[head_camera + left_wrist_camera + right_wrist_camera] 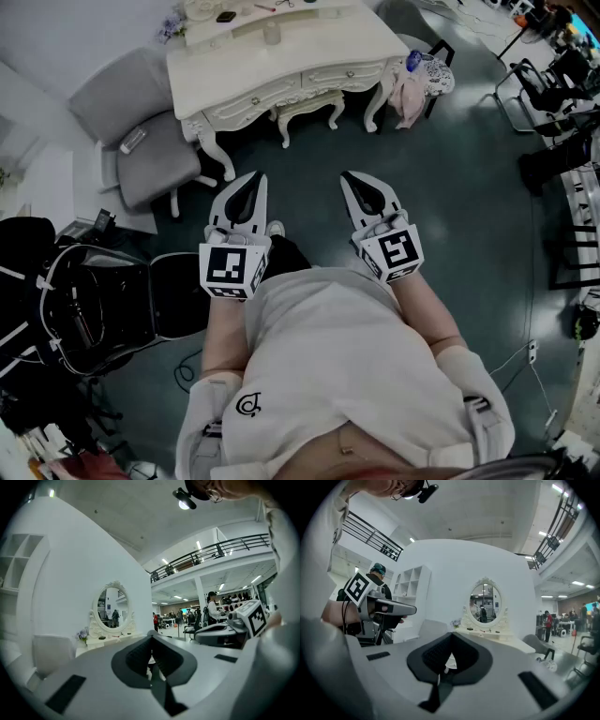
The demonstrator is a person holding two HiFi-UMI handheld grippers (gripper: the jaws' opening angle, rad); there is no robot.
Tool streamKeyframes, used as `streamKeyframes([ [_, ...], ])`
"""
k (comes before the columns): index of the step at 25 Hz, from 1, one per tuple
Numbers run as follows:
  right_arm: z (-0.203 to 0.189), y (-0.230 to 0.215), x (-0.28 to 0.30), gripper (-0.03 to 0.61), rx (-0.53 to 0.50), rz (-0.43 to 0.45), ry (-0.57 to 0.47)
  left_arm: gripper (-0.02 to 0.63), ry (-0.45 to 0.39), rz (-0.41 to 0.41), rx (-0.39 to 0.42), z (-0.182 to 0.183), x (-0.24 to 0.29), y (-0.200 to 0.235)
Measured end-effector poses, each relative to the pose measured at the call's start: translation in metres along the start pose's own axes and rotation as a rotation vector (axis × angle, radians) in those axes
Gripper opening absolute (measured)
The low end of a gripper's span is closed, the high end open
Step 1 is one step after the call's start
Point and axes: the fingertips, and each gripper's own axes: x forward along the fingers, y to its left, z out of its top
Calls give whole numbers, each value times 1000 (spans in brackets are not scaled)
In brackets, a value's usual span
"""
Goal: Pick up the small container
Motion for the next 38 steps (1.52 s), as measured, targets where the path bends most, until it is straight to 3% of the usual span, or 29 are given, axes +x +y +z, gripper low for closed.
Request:
streamKeyframes([
  [8,0,0,0,5,-4,12,4,12,6,3,-6,-1,3,-1],
  [13,-6,-15,2,5,90,-22,6,12,-11,-14,-17,1,8,-5],
  [21,-19,-27,28,6,129,-12,32,12,-41,-32,-16,3,21,4],
  [29,-35,-45,112,6,139,-5,64,12,-21,-20,-41,-16,77,75],
  [38,-25,-108,261,6,120,-57,104,12,2,-71,-69,-13,206,193],
])
